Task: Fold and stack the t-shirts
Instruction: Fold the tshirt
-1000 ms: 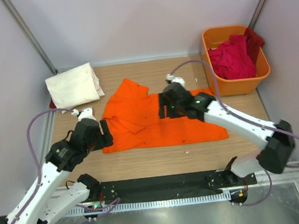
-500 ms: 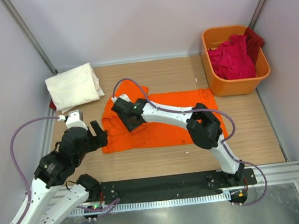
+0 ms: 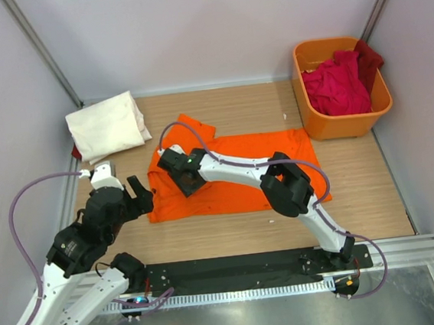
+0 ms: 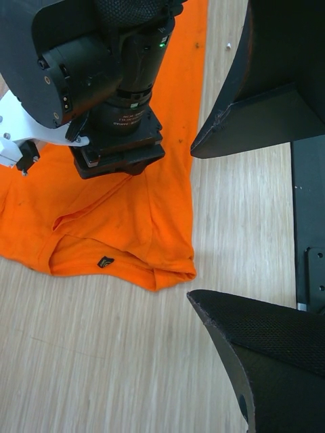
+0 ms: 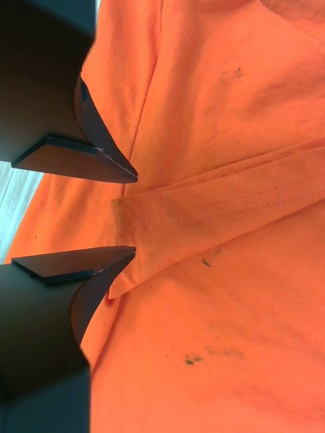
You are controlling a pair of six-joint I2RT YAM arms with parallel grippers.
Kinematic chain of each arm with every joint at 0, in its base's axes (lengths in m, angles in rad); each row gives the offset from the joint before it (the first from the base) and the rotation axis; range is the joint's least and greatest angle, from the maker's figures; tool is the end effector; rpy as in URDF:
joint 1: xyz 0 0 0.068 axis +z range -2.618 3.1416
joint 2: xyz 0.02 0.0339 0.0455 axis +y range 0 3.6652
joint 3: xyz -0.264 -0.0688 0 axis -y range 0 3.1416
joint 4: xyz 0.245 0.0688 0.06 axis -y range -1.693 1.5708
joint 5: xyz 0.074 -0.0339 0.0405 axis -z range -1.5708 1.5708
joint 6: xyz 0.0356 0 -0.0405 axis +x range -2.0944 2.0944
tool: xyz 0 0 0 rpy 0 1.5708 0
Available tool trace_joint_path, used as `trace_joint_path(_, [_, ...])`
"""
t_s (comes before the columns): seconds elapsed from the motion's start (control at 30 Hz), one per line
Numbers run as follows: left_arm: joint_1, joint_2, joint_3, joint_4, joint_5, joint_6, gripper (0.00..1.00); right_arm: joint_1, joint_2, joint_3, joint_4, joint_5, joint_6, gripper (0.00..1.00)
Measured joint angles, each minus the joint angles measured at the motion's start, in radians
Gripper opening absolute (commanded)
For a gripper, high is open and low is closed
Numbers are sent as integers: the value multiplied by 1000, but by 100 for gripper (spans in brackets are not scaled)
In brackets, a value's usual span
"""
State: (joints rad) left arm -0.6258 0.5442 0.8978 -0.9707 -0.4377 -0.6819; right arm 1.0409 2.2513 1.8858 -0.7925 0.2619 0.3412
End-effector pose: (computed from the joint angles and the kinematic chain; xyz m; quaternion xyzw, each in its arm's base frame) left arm 0.0817 -0.0404 0.3298 -0.1239 0.8641 -0.1194 0.4729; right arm 0.2505 0.4094 0.1879 -0.3075 0.9208 0.0310 0.2380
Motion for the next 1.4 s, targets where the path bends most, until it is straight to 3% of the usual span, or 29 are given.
trace_joint_path(0.23, [0, 10, 0, 0, 0, -2, 79, 11, 0, -15, 2, -3, 2, 44])
trace_joint_path(0.6, [0, 10, 0, 0, 0, -14, 79, 11, 20, -19, 2, 5, 2, 29])
trace_joint_path(0.73, [0, 10, 0, 0, 0, -15, 79, 11, 29, -19, 2, 13, 1, 21])
trace_joint_path(0.93, [0, 10, 0, 0, 0, -16, 79, 11, 29, -19, 1, 24, -1, 2])
trace_joint_path(1.4, [0, 10, 0, 0, -1, -17, 79, 1, 29, 57, -57, 95, -47, 2])
